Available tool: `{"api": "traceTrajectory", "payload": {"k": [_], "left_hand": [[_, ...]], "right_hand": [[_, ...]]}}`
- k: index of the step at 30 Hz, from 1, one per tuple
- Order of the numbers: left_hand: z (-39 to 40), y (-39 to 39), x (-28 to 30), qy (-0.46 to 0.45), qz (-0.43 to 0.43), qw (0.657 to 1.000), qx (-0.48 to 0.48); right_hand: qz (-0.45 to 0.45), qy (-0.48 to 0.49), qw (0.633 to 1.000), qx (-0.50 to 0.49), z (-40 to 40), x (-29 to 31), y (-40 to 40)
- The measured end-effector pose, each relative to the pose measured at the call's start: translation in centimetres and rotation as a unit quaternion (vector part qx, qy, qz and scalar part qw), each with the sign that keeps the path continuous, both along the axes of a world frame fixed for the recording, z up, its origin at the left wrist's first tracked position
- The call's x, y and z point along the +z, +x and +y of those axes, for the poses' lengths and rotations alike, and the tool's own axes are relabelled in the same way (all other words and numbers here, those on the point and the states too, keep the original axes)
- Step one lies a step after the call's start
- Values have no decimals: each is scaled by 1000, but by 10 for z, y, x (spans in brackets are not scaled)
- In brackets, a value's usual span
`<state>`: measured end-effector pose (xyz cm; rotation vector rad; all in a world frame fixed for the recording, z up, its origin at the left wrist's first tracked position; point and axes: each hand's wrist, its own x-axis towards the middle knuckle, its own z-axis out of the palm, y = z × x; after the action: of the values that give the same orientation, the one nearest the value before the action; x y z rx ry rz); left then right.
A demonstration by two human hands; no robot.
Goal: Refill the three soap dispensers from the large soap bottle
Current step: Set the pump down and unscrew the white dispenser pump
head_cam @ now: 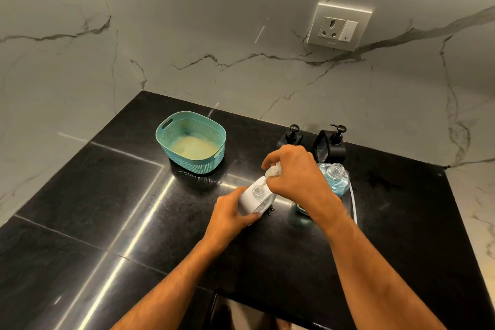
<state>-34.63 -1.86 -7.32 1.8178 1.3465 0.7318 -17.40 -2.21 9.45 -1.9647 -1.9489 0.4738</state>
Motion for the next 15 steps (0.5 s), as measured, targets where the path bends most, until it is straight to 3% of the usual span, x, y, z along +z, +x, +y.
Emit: {"api": "traceTrajectory", "payload": {"k": [15], "left_hand": [[-18,20,2,-27,-14,998,50]], "right_hand": [[10,38,999,-37,-28,4,15]]}}
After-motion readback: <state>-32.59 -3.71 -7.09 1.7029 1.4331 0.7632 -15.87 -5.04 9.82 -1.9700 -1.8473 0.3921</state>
